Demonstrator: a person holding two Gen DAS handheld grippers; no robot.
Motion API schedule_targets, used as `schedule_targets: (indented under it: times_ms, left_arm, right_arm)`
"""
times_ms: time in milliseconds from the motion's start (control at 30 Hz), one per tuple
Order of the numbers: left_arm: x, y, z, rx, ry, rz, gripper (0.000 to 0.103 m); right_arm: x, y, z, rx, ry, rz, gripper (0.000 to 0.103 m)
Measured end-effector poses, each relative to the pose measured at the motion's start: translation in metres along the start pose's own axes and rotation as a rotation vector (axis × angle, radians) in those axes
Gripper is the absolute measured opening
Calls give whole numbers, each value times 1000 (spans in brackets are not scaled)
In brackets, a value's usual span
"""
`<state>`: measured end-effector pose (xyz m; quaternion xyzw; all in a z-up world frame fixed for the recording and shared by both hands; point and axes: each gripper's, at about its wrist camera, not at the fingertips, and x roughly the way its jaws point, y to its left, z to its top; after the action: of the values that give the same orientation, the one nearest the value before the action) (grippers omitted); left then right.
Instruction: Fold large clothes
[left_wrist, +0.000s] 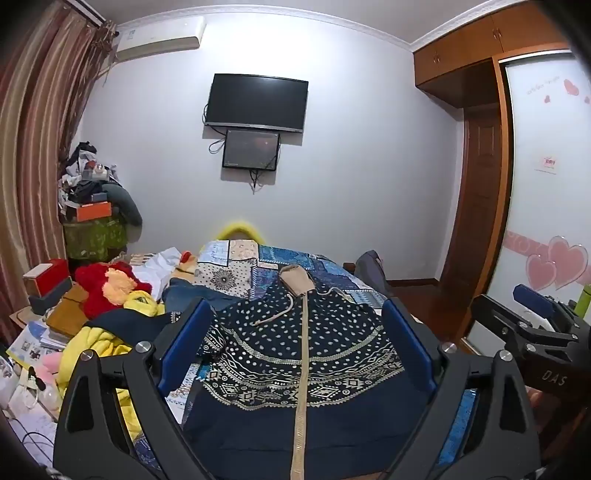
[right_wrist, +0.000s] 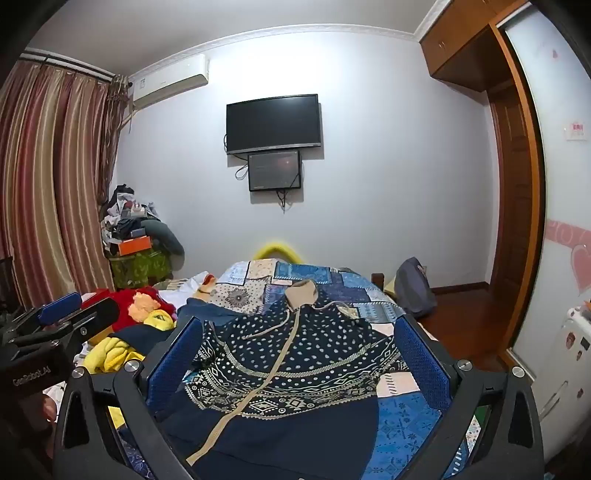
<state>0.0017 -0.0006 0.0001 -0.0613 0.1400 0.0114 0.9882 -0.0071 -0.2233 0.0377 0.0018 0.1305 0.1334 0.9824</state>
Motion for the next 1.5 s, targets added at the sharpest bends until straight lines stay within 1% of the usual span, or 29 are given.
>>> schedule_targets:
  times_ms: [100, 133, 300, 333, 833, 1500]
  left_arm:
    - [0, -5, -2, 26, -11, 15, 94]
    - [-4, -1, -2, 9, -33, 8, 94]
    - [4, 4, -3, -3, -4, 7, 94]
    - [4, 3, -3, -3, -3, 7, 94]
    - [10, 8, -4, -15, -5, 13, 94]
    - [10, 8, -2, -21, 0, 2, 94]
  right_arm:
    - [2, 0, -1, 0, -2, 2, 103]
    - [2, 0, -1, 1, -2, 1, 103]
    - [1, 0, -2, 5, -2, 5, 103]
    - [7, 0, -5, 1, 6, 3, 103]
    - [8, 4, -4, -4, 17, 2, 103]
    - [9, 5, -4, -8, 18, -2, 103]
